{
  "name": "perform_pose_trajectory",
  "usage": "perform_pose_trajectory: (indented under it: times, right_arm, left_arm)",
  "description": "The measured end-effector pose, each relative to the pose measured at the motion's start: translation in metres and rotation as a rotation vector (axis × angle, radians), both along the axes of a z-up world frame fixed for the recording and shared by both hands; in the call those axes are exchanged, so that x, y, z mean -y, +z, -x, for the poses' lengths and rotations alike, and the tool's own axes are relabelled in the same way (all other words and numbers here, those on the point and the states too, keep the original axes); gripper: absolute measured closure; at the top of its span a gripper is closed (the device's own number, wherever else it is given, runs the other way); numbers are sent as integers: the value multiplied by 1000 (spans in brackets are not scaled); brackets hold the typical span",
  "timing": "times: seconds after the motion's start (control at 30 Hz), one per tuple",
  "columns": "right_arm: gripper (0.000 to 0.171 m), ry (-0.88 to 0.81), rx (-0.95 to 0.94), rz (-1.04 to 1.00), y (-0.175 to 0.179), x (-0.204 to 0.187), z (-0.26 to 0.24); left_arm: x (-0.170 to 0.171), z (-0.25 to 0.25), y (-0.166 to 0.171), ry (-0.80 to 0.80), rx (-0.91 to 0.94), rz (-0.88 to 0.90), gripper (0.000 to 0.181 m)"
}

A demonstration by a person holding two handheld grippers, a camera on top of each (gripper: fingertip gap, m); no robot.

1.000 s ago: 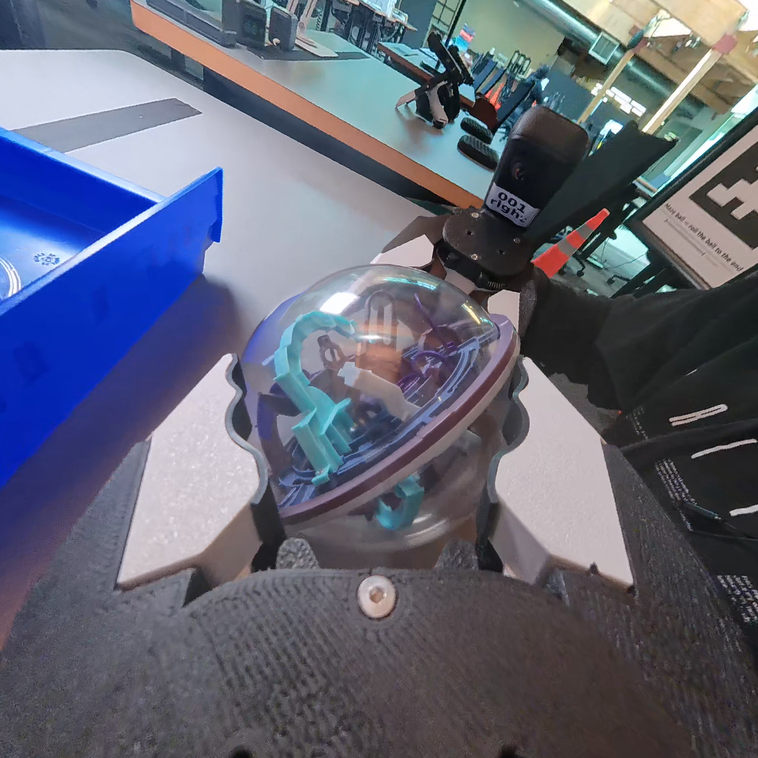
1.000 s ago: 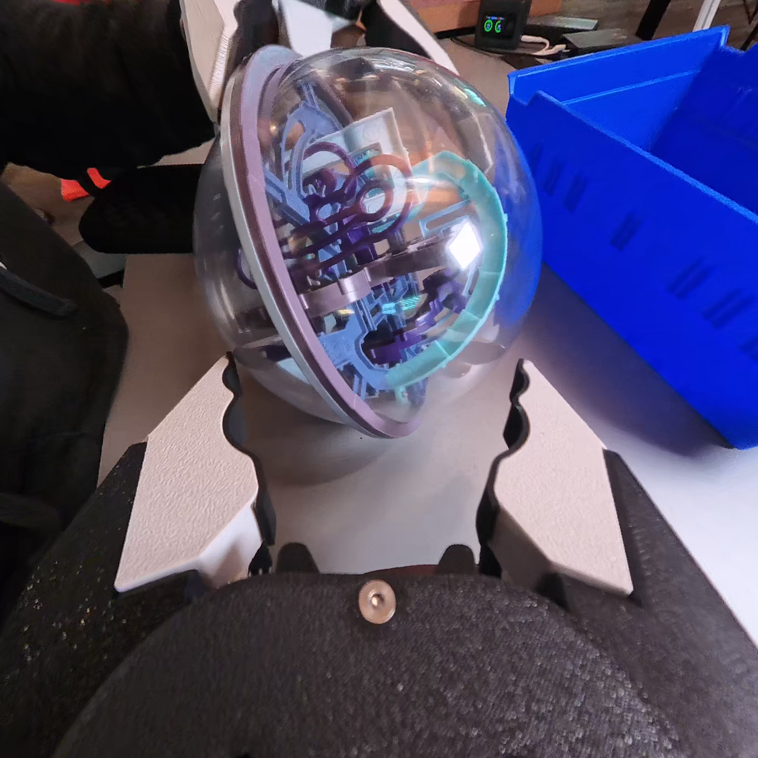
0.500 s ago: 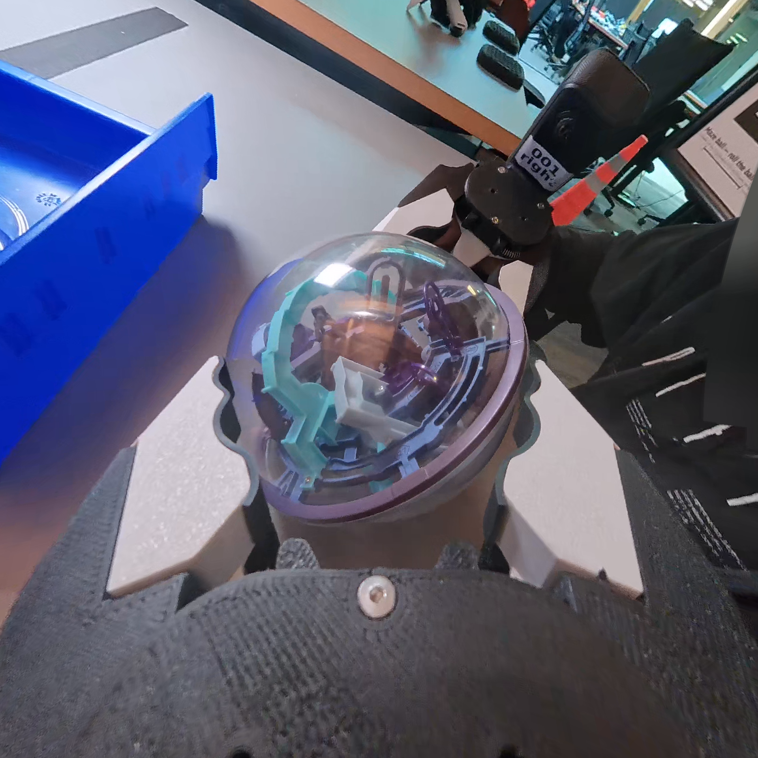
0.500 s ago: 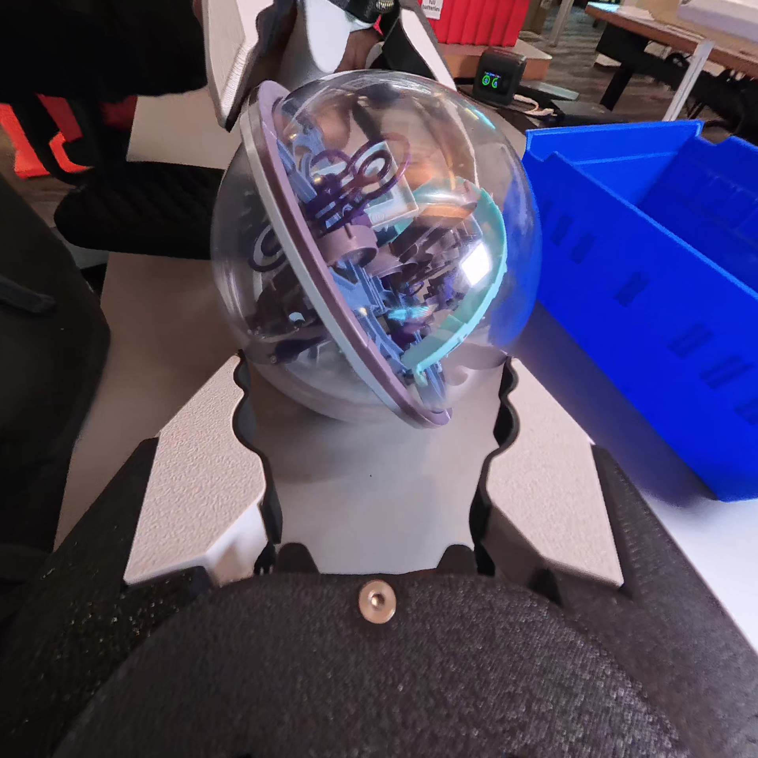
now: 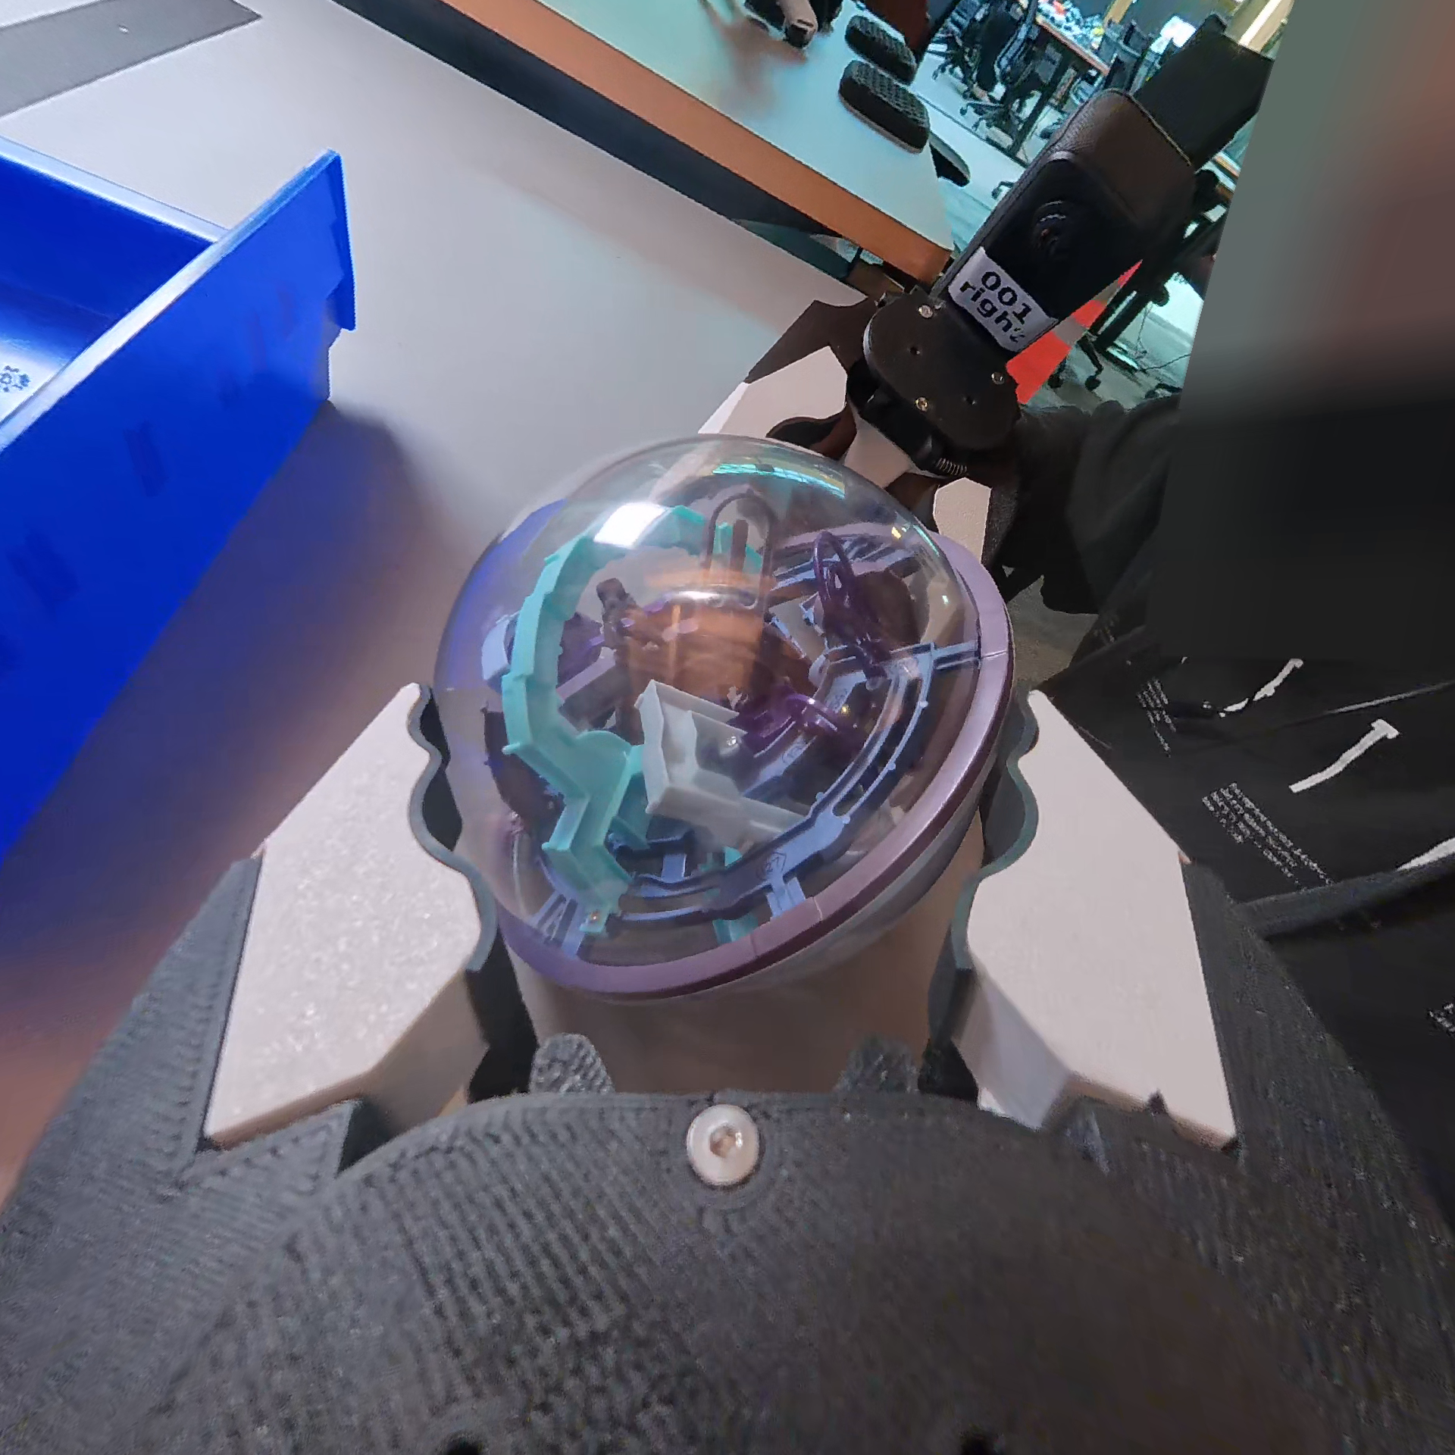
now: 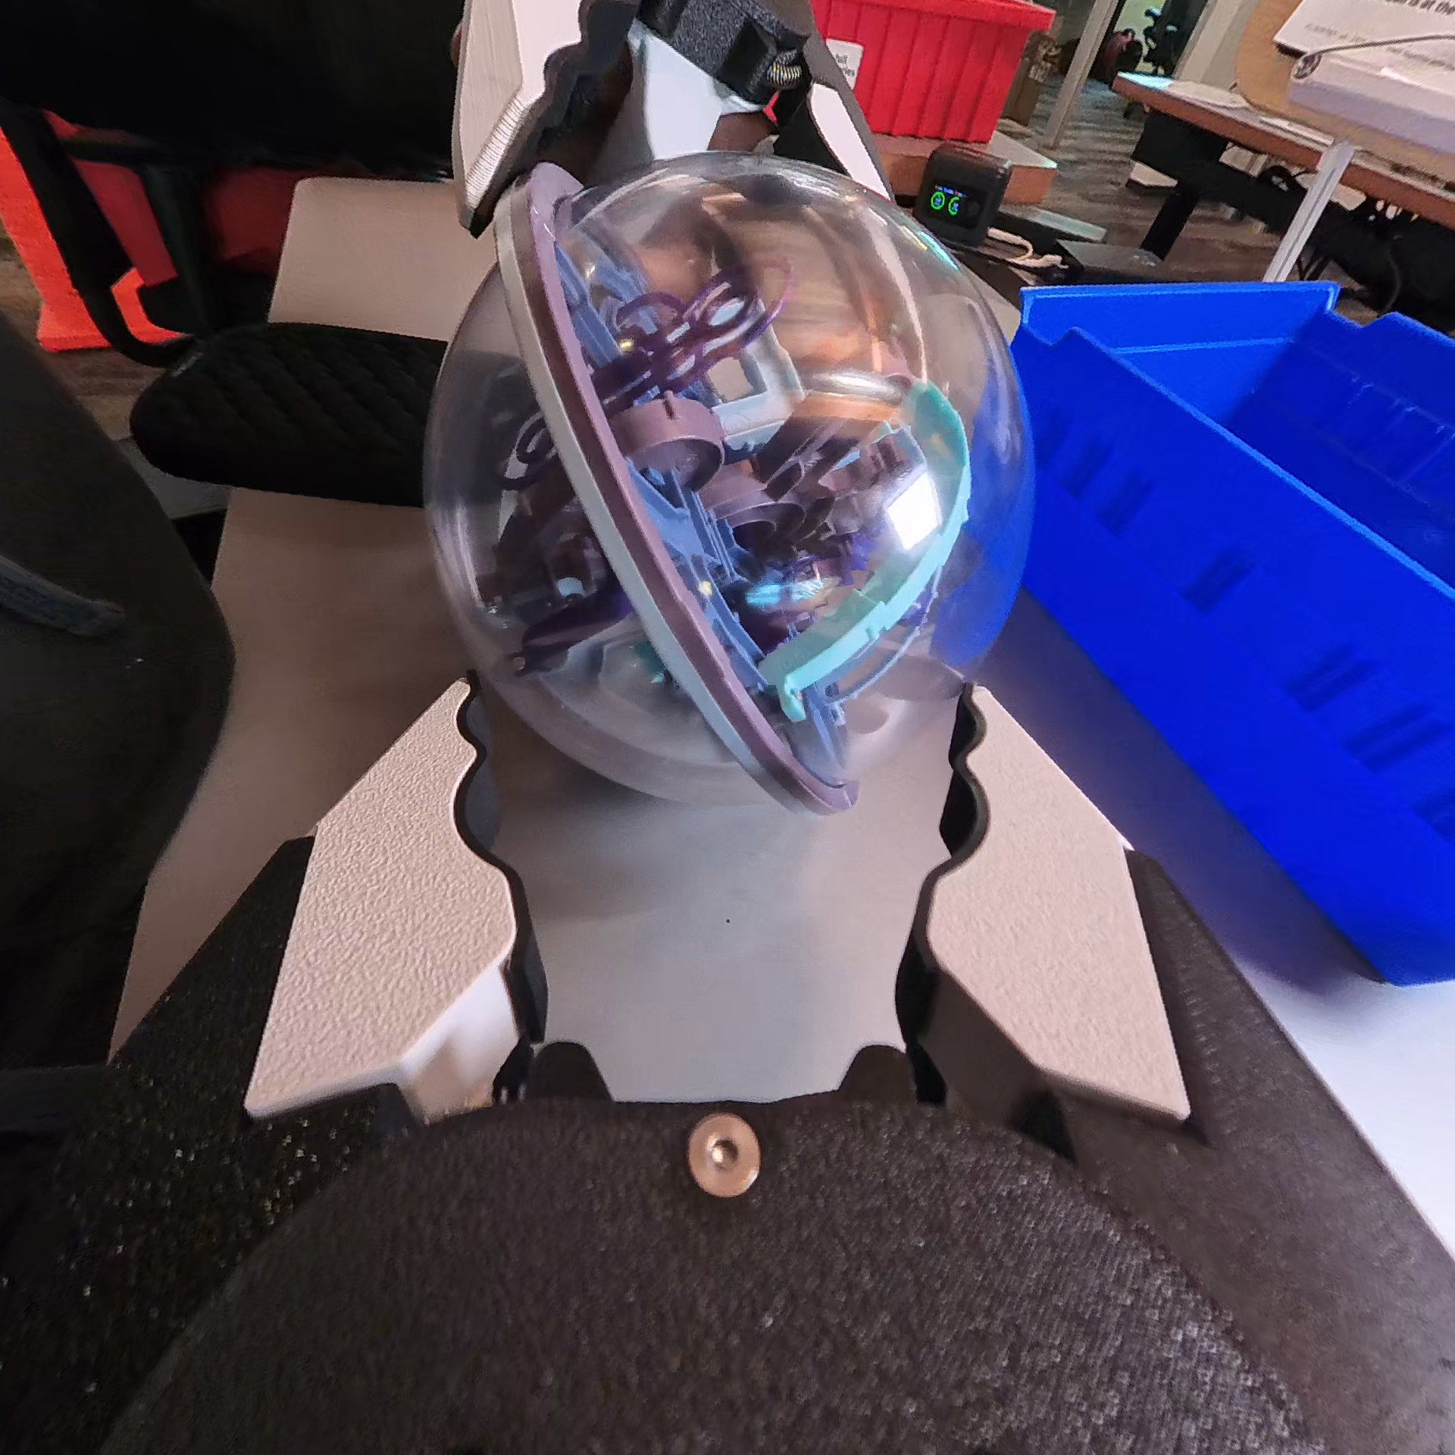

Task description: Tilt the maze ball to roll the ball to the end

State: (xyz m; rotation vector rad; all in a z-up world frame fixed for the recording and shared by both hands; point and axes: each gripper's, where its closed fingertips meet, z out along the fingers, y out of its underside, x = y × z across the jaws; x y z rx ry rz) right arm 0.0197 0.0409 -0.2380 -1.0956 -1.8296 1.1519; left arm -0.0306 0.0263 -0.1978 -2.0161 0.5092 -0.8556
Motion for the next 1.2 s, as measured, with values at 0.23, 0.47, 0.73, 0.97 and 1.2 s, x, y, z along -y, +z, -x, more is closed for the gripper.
perform_pose_trajectory:
  times: [0.23, 0.47, 0.73, 0.97, 1.2]
  right_arm:
    - [57, 30, 11, 28, -3, 3, -5]
    - [54, 38, 16, 70, -3, -5, -1]
    - [51, 79, -29, 52, 0, 0, 10]
    - [54, 55, -9, 76, -6, 0, 16]
    - [58, 57, 13, 67, -12, 8, 19]
  left_arm:
    - [8, -4, 1, -61, -36, -73, 44]
    - [8, -2, 1, -93, -8, -86, 45]
    - [3, 8, 1, -112, 126, -90, 45]
    - [0, 16, 2, -60, 208, -67, 47]
    - [14, 20, 14, 110, 29, -118, 51]
